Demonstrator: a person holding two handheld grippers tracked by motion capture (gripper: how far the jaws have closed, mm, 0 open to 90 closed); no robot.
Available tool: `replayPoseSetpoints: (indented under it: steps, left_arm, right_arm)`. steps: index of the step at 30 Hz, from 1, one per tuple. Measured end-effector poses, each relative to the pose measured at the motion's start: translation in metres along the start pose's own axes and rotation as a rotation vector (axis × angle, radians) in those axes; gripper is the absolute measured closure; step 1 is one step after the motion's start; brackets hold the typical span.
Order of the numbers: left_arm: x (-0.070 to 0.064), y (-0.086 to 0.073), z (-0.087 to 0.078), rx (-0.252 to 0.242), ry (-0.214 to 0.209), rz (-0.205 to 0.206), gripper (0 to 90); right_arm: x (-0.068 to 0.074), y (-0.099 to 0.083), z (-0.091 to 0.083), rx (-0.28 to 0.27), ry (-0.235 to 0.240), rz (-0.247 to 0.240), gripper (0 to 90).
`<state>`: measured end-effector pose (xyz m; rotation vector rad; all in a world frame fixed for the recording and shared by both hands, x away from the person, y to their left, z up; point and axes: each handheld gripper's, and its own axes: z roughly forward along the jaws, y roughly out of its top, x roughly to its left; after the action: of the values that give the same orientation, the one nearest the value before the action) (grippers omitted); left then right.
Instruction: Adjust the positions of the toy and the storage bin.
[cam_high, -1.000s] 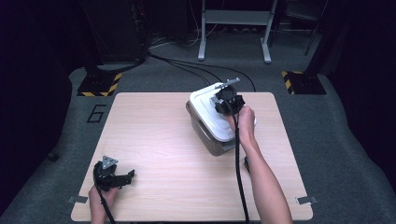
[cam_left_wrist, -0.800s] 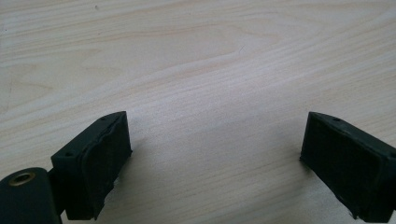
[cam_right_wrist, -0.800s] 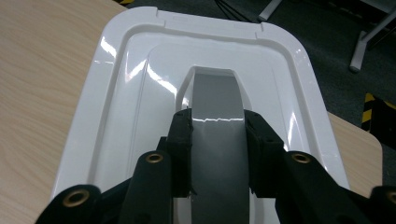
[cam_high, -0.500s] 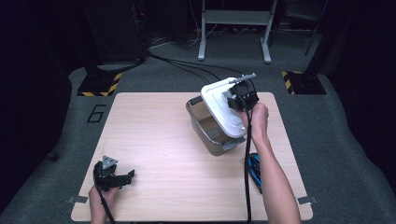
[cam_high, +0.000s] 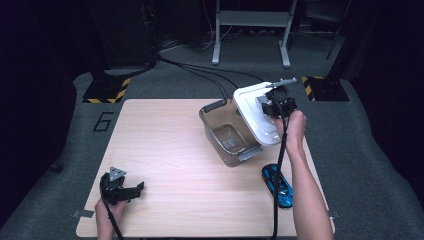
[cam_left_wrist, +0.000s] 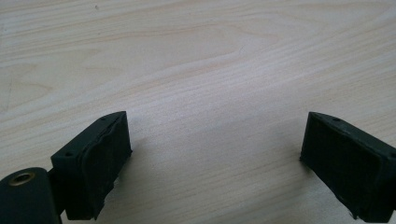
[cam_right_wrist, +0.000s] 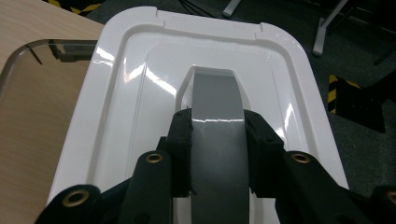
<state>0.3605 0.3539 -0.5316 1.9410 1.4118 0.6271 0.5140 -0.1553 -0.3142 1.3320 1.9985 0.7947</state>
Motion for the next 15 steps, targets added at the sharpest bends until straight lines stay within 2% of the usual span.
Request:
replayPoseSetpoints:
  steps: [5,10,15]
  left_arm:
    - [0.0,0.0,0.0,-0.001,0.0,-0.001,8.1]
    - [0.0,0.0,0.0,0.004,-0.003,0.0,8.1]
    - [0.0,0.0,0.0,0.005,-0.004,0.0,8.1]
  right_arm:
    - [-0.012,-0.005,0.0,0.008,-0.022,0.026,66.7]
    - [-0.03,-0.014,0.005,0.03,-0.053,0.075,66.7]
    - [-0.041,-0.019,0.01,0.049,-0.076,0.101,66.7]
